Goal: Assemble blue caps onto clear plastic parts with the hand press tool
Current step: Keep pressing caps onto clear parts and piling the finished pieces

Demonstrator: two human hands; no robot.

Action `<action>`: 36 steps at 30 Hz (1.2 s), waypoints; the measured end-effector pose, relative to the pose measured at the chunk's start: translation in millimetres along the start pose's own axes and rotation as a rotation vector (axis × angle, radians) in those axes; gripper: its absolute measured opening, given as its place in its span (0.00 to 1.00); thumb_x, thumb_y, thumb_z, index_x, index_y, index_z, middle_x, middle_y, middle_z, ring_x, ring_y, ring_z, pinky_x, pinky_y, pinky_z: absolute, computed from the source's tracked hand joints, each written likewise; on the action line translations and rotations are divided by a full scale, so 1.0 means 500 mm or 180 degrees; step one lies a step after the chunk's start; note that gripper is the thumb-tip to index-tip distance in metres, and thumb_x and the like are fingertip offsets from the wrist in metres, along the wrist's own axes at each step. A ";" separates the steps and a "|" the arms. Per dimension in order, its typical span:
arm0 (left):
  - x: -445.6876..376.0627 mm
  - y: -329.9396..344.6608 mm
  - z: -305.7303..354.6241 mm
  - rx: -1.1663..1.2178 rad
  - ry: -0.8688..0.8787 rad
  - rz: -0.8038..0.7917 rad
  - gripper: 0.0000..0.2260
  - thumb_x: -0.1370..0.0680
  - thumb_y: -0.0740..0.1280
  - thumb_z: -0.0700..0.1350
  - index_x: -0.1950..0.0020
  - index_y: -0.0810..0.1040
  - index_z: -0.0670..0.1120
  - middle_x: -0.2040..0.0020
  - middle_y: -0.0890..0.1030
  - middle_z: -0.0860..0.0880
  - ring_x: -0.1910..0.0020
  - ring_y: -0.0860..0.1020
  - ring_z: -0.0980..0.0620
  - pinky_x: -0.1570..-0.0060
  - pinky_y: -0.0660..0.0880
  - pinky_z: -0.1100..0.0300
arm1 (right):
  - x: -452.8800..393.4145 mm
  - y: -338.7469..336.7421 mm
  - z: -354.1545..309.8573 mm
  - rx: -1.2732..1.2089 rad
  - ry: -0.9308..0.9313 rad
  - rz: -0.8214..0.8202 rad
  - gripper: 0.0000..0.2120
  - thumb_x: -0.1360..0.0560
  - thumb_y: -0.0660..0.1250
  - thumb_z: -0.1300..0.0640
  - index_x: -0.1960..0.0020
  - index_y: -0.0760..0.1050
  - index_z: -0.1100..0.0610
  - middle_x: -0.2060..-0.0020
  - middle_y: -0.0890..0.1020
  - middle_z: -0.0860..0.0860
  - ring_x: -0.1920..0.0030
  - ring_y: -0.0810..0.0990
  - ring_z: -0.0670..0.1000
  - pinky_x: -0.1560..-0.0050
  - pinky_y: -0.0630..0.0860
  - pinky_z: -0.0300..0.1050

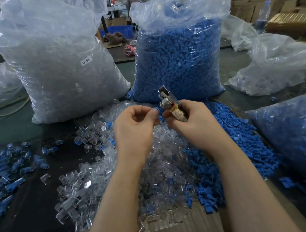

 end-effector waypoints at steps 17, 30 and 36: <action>0.000 0.012 0.018 0.0486 0.0161 -0.0451 0.04 0.23 0.69 0.35 0.55 0.80 0.43 0.59 0.84 0.46 0.58 0.84 0.52 0.57 0.78 0.65 | 0.008 0.029 0.021 0.0093 0.0177 -0.0610 0.04 0.28 0.68 0.62 0.54 0.79 0.54 0.62 0.82 0.52 0.59 0.80 0.56 0.55 0.78 0.56; 0.001 0.013 0.016 0.0462 0.0138 -0.0476 0.05 0.23 0.68 0.35 0.56 0.79 0.44 0.61 0.83 0.49 0.60 0.83 0.55 0.58 0.78 0.66 | 0.005 0.033 0.030 0.0384 0.0116 -0.0519 0.03 0.28 0.66 0.61 0.57 0.78 0.54 0.70 0.77 0.46 0.73 0.70 0.42 0.70 0.68 0.41; -0.011 -0.028 -0.021 0.0819 -0.0432 -0.0108 0.01 0.24 0.70 0.37 0.54 0.81 0.43 0.62 0.85 0.49 0.62 0.84 0.54 0.60 0.79 0.66 | -0.001 0.021 0.029 0.0735 0.0048 -0.0346 0.05 0.29 0.66 0.57 0.55 0.78 0.56 0.64 0.81 0.50 0.63 0.77 0.53 0.62 0.75 0.51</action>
Point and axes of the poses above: each hand's wrist, its own x-axis away from the middle knuckle, its own y-axis out of the palm, z = x × y, the point moved 10 cm from there along -x, towards the middle knuckle
